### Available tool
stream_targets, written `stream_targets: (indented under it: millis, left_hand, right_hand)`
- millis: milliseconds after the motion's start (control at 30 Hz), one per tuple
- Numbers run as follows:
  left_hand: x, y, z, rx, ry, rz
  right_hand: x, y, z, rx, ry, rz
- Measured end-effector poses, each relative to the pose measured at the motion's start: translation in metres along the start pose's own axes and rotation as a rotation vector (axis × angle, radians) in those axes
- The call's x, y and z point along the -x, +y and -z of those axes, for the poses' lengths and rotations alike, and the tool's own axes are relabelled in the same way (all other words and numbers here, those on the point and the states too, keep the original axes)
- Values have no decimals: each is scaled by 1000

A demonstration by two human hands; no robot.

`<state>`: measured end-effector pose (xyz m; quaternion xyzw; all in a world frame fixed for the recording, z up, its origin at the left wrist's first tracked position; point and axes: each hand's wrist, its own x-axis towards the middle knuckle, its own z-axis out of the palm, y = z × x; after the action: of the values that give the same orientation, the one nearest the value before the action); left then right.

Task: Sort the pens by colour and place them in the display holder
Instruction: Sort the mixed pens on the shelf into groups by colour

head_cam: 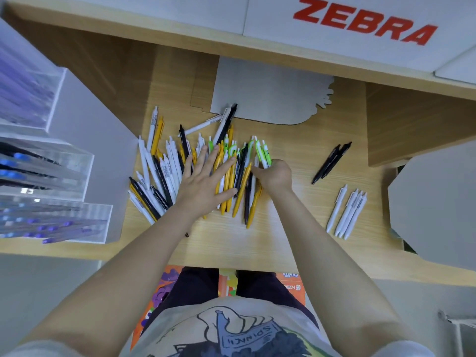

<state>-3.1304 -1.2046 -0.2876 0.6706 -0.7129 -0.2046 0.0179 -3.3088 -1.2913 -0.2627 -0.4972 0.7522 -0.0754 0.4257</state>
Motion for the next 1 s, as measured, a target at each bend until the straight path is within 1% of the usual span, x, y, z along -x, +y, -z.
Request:
stream_targets:
  millis: [67,167,267,300,333,367,433,467,500,567,667,700,767,800,900,933,1000]
  left_hand:
    - [0,0,0,-4,-13,5]
    - [0,1,6,21,-22,3]
    - [8,8,23,107,106,-39]
    - [12,14,32,195,142,-39]
    - [16,21,41,333,145,-12]
    - [20,29,50,517,115,42]
    - [26,41,62,926,-10,201]
    - [30,45,65,1050,-74,272]
    - [34,45,67,1118,-129,328]
    - [43,40,68,1280,-193,435]
    - [58,23,63,1689,-175,589]
    - [63,19,62,1786,-160,617]
    - [73,12,57,1875,-140,640]
    - [77,10,55,1894,-147,629]
    - [90,7,53,1983,-166,562]
    - [94,4,52,2016,-160,561]
    - [100,-3,48,2060,-129,563]
  right_hand:
    - [3,-3,5,-35,-1,8]
    - [16,-6,22,-241,-6,20]
    - [38,-9,43,-451,-121,49]
    - [45,-10,47,-504,-170,61]
    - [51,-12,47,-551,-216,71]
    - [57,-13,44,-590,-259,77]
    - [69,-18,34,-636,-335,91]
    - [74,-20,27,-639,-373,103]
    - [80,-22,22,-627,-404,115]
    - [89,-23,12,-566,-425,123]
    - [100,-21,2,-455,-412,57]
    - [106,-22,0,-443,-422,34]
    - [117,-24,-7,-438,-449,42]
    - [124,-26,-12,-436,-457,87]
    - [135,-31,-32,-266,-436,248]
    - [136,-33,-37,-213,-443,279]
    - [139,-38,-43,-183,-505,291]
